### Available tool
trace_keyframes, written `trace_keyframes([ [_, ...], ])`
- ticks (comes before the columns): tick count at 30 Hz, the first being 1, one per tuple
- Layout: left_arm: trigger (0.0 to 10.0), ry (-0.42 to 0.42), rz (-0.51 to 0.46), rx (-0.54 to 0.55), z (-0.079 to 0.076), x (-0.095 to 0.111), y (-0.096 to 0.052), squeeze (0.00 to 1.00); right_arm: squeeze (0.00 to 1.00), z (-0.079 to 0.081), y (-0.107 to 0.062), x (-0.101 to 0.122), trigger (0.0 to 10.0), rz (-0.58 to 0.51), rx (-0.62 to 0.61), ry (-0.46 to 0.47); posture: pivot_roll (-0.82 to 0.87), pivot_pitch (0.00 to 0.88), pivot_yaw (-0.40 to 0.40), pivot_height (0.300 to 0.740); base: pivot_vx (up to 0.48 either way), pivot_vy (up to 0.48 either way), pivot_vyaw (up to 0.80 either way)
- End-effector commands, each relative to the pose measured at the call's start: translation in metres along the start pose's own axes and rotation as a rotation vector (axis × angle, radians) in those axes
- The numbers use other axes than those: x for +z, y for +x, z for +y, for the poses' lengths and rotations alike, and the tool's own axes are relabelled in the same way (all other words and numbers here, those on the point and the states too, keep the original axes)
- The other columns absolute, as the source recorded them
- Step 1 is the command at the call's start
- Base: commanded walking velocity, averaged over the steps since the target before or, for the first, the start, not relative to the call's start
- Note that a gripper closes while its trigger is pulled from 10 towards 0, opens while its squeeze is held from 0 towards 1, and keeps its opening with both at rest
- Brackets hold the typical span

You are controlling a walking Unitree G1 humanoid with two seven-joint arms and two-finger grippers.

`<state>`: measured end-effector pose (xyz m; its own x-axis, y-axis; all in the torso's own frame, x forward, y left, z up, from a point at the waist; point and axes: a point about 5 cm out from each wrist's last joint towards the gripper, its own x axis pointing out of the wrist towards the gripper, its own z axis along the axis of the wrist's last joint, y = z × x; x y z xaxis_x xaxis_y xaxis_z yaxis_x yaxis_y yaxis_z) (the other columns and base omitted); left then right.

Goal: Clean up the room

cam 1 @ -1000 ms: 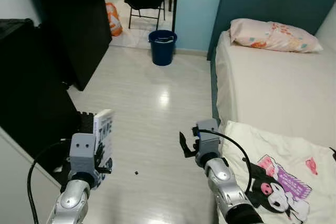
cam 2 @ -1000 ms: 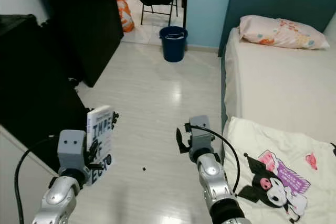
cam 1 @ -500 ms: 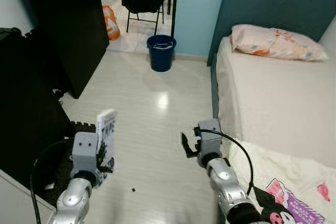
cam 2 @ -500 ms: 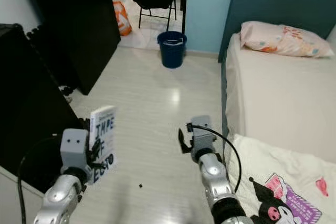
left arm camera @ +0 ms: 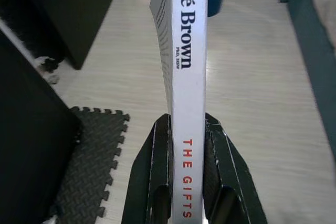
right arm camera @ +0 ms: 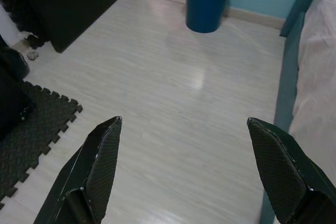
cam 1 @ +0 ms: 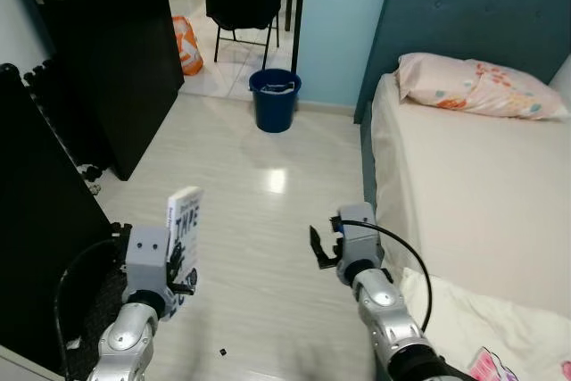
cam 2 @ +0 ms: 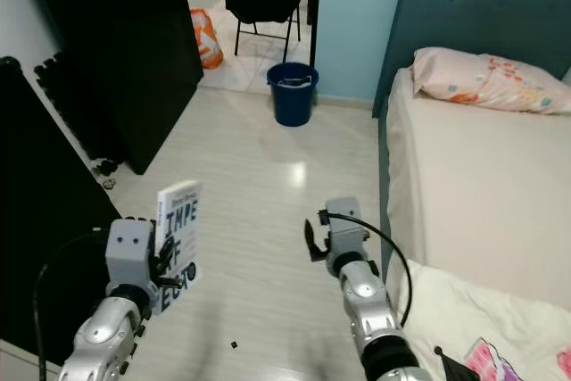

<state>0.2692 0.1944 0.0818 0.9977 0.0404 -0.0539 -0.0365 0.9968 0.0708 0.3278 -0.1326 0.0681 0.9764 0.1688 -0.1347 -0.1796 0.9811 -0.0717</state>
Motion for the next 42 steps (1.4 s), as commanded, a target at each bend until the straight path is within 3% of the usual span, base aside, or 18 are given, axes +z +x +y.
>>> trace_keyframes([
  [1, 10.0, 0.004, -0.022, -0.006, -0.0011, 0.0028, 0.0003, 0.00, 0.00, -0.0027, -0.0025, -0.0058, 10.0, 0.020, -0.006, -0.001, 0.05, 0.114, -0.007, 0.740, 0.368, 0.000, 0.00],
  [42, 10.0, 0.002, -0.021, -0.045, -0.0040, 0.0034, 0.0037, 0.00, 0.00, 0.0016, 0.0003, -0.0059, 10.0, 0.022, 0.010, 0.010, 0.05, 0.106, -0.007, 0.740, 0.369, 0.000, 0.00],
])
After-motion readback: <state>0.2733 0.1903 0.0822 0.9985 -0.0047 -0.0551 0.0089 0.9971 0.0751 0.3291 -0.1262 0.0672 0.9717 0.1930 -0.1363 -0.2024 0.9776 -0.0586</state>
